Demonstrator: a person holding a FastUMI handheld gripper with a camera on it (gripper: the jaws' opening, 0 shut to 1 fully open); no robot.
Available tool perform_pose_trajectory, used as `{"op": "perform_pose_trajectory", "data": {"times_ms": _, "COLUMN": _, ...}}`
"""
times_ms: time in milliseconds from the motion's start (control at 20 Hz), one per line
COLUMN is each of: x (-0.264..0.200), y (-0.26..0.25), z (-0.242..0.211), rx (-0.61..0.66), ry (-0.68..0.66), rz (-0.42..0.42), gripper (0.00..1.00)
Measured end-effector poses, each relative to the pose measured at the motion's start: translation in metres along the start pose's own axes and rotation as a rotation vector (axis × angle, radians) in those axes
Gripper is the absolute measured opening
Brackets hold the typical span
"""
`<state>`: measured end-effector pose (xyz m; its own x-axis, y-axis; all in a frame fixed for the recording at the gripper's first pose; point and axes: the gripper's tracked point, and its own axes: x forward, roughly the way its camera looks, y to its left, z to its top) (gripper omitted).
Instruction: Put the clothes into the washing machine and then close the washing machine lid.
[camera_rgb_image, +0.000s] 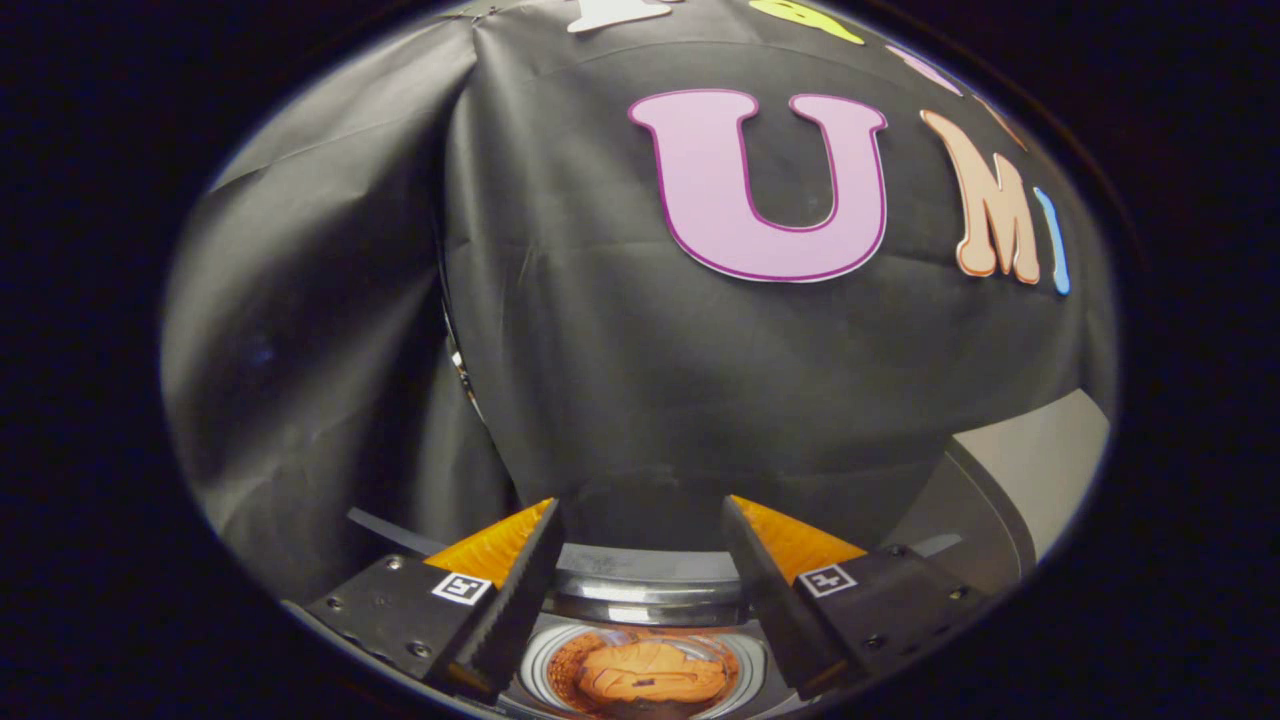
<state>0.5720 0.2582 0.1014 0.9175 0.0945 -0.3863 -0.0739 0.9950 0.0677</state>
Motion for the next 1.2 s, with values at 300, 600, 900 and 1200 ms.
{"op": "perform_pose_trajectory", "data": {"times_ms": 300, "x": -0.018, "y": 0.005, "z": -0.024, "rx": 0.001, "ry": 0.028, "rz": 0.023, "gripper": 0.96}}
{"op": "perform_pose_trajectory", "data": {"times_ms": 600, "x": -0.036, "y": 0.010, "z": -0.069, "rx": 0.012, "ry": 0.094, "rz": 0.049, "gripper": 0.95}}
{"op": "perform_pose_trajectory", "data": {"times_ms": 900, "x": -0.075, "y": 0.016, "z": -0.096, "rx": -0.085, "ry": 0.030, "rz": 0.106, "gripper": 0.95}}
{"op": "perform_pose_trajectory", "data": {"times_ms": 1200, "x": -0.117, "y": 0.015, "z": -0.115, "rx": -0.108, "ry": -0.024, "rz": 0.135, "gripper": 0.95}}
